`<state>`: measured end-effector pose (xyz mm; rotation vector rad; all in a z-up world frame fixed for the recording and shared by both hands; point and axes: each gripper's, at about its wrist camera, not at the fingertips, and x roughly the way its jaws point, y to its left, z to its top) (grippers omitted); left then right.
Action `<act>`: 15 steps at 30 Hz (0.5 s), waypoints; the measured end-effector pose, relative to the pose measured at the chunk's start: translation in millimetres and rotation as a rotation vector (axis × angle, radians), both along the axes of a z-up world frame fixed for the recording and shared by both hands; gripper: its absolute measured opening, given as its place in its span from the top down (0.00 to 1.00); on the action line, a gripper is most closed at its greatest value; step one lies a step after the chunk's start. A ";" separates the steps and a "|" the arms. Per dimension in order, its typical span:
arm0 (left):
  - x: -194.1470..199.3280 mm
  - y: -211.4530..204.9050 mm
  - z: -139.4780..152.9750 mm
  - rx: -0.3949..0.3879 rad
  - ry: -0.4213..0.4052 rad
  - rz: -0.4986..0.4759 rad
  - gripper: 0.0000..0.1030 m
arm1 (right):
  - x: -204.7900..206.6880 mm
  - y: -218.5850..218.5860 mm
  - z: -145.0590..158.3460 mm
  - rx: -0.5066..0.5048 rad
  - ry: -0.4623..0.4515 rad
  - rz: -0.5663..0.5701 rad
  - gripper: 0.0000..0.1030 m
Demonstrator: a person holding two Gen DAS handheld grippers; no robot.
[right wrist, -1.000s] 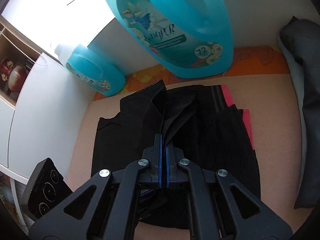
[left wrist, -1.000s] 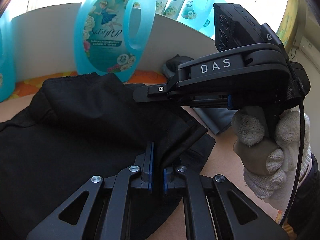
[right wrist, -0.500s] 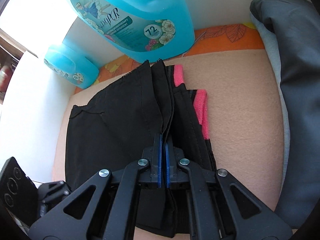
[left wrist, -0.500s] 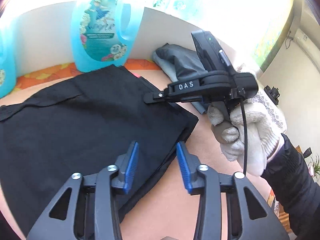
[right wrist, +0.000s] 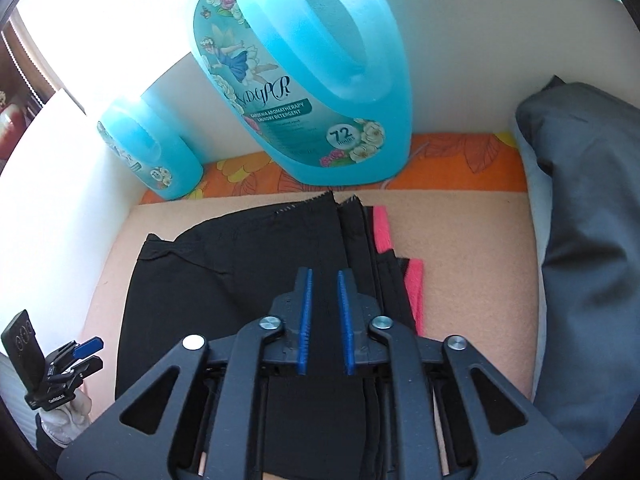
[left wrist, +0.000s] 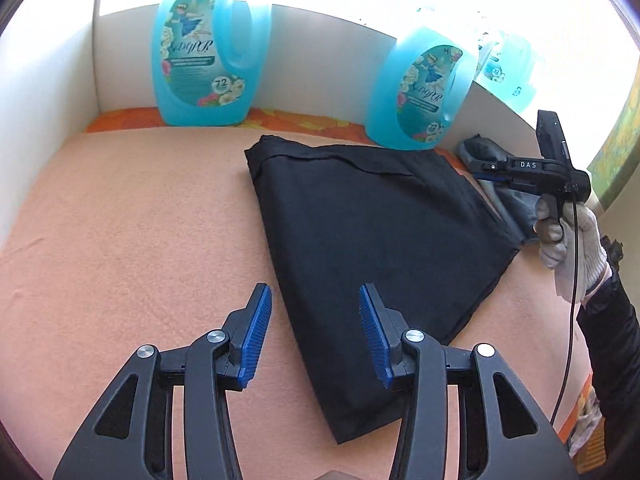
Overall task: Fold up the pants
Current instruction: 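Open both tools to release the folded pants onto the mat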
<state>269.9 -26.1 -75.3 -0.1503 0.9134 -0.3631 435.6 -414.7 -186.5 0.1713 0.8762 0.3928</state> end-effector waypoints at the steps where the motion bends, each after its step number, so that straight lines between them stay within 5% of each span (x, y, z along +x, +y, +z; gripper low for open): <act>1: -6.1 3.3 3.8 -0.005 0.004 -0.003 0.57 | 7.1 5.0 -0.9 -0.015 -0.003 -0.007 0.55; 7: -2.5 -10.2 -3.2 0.018 -0.003 -0.038 0.48 | 40.6 25.6 -17.6 -0.076 0.032 -0.037 0.56; 8: -2.2 -11.2 -2.9 0.024 -0.007 -0.039 0.48 | 40.3 28.7 -18.3 -0.104 0.023 -0.050 0.60; 10: 0.3 -12.8 -3.8 0.034 -0.010 -0.040 0.48 | 38.2 31.4 -19.5 -0.125 0.021 -0.041 0.94; 15: 6.2 -14.6 -7.2 0.074 -0.027 -0.012 0.45 | 28.7 23.4 -9.3 -0.219 -0.058 -0.106 0.99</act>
